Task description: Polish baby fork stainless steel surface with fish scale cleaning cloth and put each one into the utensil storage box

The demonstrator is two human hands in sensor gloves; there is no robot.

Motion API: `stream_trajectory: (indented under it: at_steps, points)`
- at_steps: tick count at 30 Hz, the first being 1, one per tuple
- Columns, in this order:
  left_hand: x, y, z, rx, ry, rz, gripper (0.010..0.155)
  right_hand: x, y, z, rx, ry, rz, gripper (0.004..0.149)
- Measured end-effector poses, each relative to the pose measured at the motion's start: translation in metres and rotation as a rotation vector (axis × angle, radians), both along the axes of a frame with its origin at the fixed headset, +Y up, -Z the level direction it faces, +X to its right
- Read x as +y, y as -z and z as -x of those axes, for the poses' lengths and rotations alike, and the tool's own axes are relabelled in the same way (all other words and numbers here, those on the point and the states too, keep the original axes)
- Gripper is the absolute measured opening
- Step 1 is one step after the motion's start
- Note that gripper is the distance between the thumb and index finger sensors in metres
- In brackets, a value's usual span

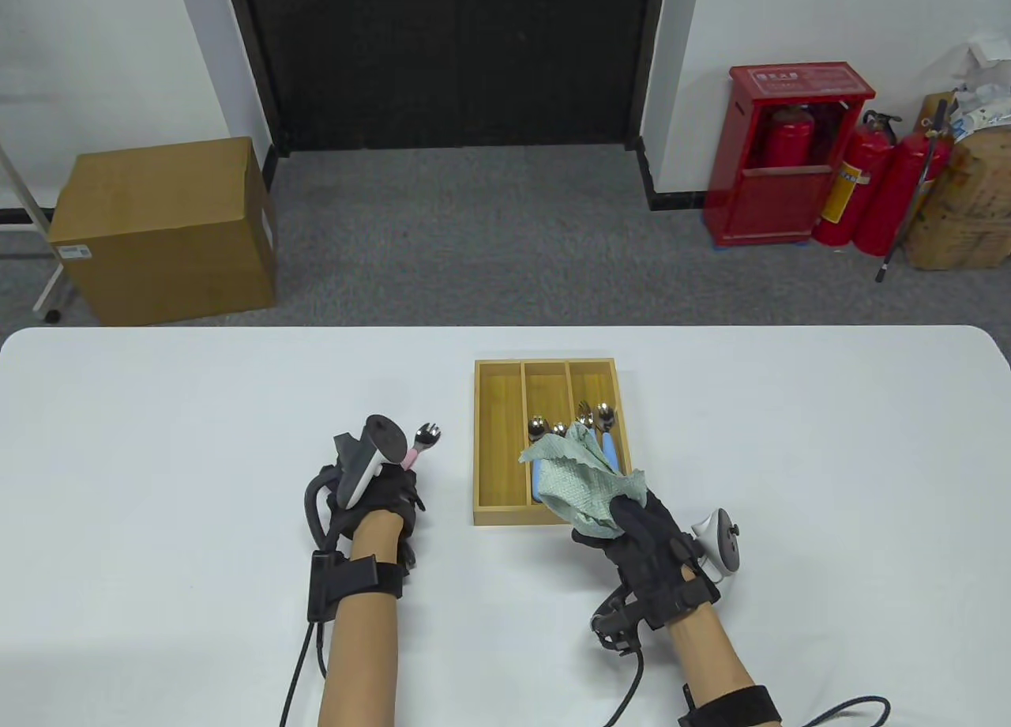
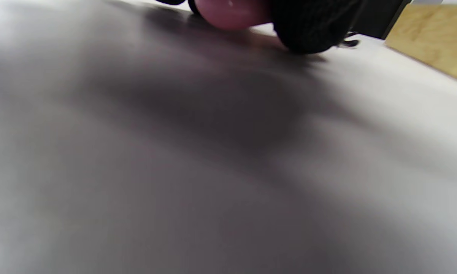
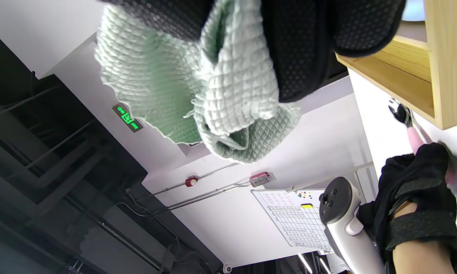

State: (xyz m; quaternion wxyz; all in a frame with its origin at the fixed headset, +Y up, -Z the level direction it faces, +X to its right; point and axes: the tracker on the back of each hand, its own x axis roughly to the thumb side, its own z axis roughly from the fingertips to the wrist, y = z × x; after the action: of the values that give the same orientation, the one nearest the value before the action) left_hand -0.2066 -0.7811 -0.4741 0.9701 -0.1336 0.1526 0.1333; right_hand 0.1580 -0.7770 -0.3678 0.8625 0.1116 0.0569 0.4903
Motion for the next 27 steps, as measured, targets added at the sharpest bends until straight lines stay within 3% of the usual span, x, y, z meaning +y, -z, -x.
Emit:
stream_trajectory:
  at_steps: [5,11,14,16,21,27]
  points:
    - [0.012,-0.018,0.007,-0.068,-0.157,-0.07,0.056,-0.002,0.0,0.0,-0.009,-0.023,0.017,0.041]
    - [0.058,-0.06,-0.005,-0.208,-0.353,-0.323,0.054,-0.004,0.0,0.0,-0.05,-0.044,0.041,0.041]
    - [0.08,-0.089,-0.023,-0.262,-0.557,-0.455,0.053,-0.004,0.0,0.0,-0.075,-0.044,0.045,0.041]
    - [0.088,-0.106,-0.039,-0.32,-0.706,-0.479,0.052,-0.005,0.0,0.0,-0.086,-0.042,0.048,0.041]
    - [0.081,-0.135,-0.074,-0.46,-0.838,-0.477,0.052,-0.001,0.0,0.005,-0.077,-0.045,0.025,0.041]
    - [0.056,-0.139,-0.082,-0.439,-0.825,-0.465,0.052,0.007,0.002,0.017,0.001,0.016,-0.068,0.041]
